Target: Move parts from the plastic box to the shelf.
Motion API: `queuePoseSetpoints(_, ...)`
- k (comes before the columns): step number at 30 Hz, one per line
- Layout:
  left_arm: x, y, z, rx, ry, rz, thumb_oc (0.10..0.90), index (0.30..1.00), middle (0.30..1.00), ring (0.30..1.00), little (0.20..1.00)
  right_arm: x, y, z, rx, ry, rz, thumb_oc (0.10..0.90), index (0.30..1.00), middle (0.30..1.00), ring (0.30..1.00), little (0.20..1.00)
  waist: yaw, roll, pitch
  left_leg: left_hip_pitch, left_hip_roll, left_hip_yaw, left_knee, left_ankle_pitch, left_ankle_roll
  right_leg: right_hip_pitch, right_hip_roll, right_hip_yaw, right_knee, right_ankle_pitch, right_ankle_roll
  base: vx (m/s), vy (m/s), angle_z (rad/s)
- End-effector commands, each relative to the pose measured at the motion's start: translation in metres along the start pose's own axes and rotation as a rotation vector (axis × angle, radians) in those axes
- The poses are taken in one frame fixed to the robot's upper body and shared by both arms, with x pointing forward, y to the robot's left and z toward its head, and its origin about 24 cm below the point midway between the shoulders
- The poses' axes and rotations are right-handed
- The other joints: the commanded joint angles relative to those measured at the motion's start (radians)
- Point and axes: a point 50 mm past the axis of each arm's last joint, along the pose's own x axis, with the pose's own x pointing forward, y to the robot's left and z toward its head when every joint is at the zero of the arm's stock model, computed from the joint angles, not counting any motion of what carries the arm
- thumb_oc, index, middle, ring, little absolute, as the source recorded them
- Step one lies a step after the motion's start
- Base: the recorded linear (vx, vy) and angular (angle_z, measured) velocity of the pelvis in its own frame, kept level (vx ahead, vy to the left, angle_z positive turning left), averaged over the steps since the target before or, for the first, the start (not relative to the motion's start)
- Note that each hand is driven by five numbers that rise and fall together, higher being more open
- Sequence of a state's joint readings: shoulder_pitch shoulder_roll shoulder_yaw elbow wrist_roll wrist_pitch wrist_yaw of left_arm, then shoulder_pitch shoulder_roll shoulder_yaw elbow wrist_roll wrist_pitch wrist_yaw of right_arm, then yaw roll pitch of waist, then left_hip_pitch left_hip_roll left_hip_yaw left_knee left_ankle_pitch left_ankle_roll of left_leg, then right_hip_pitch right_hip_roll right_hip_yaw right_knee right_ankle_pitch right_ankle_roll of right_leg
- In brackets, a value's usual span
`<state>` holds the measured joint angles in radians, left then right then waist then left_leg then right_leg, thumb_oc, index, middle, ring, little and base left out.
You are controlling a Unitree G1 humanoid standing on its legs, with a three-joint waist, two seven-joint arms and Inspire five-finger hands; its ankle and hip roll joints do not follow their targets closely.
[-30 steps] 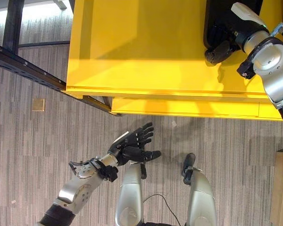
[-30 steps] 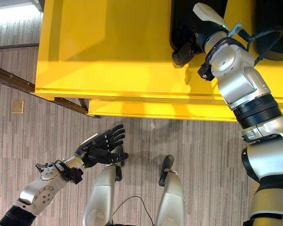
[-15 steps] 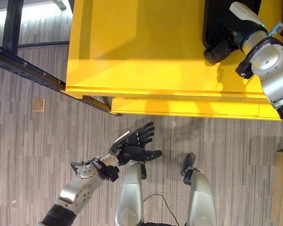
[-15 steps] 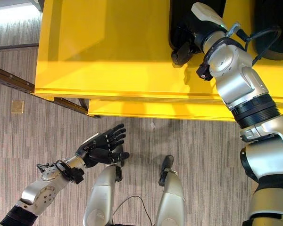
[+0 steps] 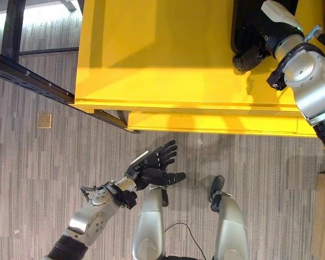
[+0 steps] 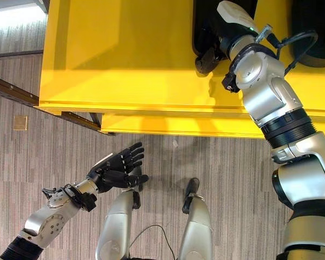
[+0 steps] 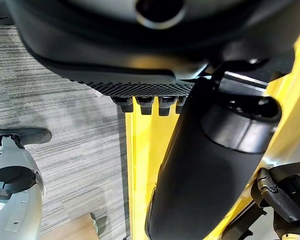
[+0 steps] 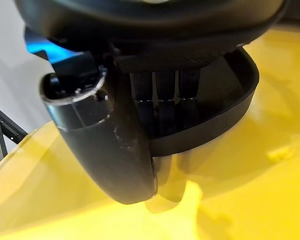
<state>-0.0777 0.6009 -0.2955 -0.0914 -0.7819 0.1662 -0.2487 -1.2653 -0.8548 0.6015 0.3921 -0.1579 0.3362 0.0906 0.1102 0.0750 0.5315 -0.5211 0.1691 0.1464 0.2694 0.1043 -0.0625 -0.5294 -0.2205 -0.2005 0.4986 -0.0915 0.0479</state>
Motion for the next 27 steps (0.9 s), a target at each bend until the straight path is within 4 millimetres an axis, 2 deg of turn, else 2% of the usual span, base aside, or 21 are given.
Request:
queuePoseSetpoints(1,0.006,-0.039,0.03,-0.014,-0.201,-0.177,0.9,1.0,1.0,1.0,1.0,0.001,-0.026,0.028,-0.037,-0.099,-0.149,0.4,0.3,0.3,0.3,0.3,0.039,0.032,-0.011,0.035,-0.049,-0.054,0.016,-0.102,0.008,0.032,0.033,-0.037,0.084,-0.131,-0.022,0.0,0.0,0.0)
queuePoseSetpoints(17,0.008,-0.042,0.031,-0.015,-0.208,-0.181,0.9,1.0,1.0,1.0,1.0,0.001,-0.016,0.025,-0.013,-0.079,-0.141,0.4,0.3,0.3,0.3,0.3,0.037,0.034,-0.011,0.032,-0.051,-0.048,0.022,-0.105,0.012,0.032,0.032,-0.035,0.08,-0.129,-0.022,0.0,0.0,0.0)
queuePoseSetpoints(27,0.011,-0.044,0.033,-0.026,-0.219,-0.177,0.9,1.0,1.0,1.0,1.0,0.001,-0.013,0.032,-0.003,-0.102,-0.141,0.4,0.3,0.3,0.3,0.3,0.035,0.033,-0.011,0.042,-0.055,-0.047,0.012,-0.103,0.012,0.039,0.033,-0.035,0.066,-0.123,-0.02,0.0,0.026,0.0)
